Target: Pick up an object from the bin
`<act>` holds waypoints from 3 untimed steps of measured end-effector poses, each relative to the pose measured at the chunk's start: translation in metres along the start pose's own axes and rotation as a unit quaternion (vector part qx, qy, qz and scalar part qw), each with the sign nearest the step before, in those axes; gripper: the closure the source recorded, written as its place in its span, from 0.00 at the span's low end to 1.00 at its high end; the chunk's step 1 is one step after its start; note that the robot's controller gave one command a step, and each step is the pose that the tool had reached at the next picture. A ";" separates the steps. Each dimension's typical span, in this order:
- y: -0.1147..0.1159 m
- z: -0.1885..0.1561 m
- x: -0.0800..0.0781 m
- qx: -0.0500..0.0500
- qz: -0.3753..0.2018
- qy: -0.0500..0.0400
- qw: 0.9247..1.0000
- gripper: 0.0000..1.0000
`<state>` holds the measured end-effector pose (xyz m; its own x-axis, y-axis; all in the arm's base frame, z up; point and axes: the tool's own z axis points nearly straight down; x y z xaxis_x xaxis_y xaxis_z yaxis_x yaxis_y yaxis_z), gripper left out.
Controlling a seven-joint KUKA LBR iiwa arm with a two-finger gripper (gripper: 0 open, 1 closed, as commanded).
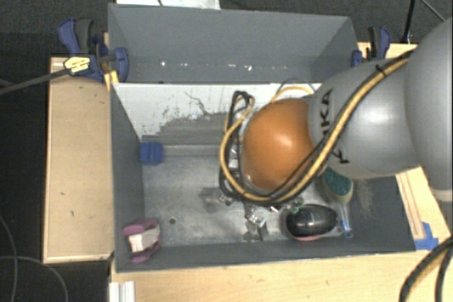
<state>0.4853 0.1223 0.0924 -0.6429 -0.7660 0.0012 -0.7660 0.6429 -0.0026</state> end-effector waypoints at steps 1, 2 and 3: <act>0.057 0.002 -0.056 -0.001 0.144 -0.005 0.990 0.00; -0.048 -0.081 -0.047 0.003 0.080 -0.005 0.997 0.00; -0.057 -0.046 0.012 -0.002 0.065 0.001 0.998 0.00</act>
Offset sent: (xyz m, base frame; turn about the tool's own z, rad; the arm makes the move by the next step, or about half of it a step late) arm -0.0087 0.0769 -0.0031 0.2919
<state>0.5214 0.0770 0.1382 -0.7368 -0.6761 0.0034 -0.6761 0.7368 0.0007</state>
